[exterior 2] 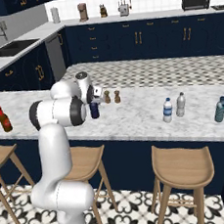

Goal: Move the plastic bottles in the middle to the plastics group, and the glass bottles in the middle to the glass group.

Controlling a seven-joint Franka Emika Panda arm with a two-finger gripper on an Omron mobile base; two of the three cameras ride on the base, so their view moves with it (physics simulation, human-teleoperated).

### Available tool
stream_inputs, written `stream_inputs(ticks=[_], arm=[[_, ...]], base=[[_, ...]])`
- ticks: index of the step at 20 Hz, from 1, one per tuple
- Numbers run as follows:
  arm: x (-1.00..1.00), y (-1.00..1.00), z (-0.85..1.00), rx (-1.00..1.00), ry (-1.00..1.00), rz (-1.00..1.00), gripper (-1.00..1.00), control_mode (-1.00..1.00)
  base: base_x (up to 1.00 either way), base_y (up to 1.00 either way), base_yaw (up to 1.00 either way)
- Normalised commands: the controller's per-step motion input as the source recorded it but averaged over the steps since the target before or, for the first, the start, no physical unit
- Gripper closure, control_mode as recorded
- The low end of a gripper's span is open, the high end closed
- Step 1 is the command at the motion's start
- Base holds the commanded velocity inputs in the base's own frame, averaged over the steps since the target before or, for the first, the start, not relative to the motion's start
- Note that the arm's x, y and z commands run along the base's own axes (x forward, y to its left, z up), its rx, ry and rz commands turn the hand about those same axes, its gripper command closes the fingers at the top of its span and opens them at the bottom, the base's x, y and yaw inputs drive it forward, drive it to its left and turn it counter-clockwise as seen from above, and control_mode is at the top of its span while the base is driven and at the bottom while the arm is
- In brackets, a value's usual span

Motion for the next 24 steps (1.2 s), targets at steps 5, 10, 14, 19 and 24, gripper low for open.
stream_inputs(ticks=[5, 10, 14, 19, 24], arm=[[0.02, 0.0, -0.03, 0.0, 0.0, -0.01, -1.0, -1.0], [0.04, 0.0, 0.0, 0.0, 0.0, -0.06, -1.0, -1.0], [0.0, 0.0, 0.0, 0.0, 0.0, -0.04, -1.0, -1.0], [0.0, 0.0, 0.0, 0.0, 0.0, 0.0, 1.0, -1.0], [0.0, -0.02, 0.0, 0.0, 0.0, 0.0, 1.0, -1.0]], base=[[0.0, 0.0, 0.0], [0.0, 0.0, 0.0], [0.0, 0.0, 0.0], [0.0, 0.0, 0.0], [0.0, 0.0, 0.0]])
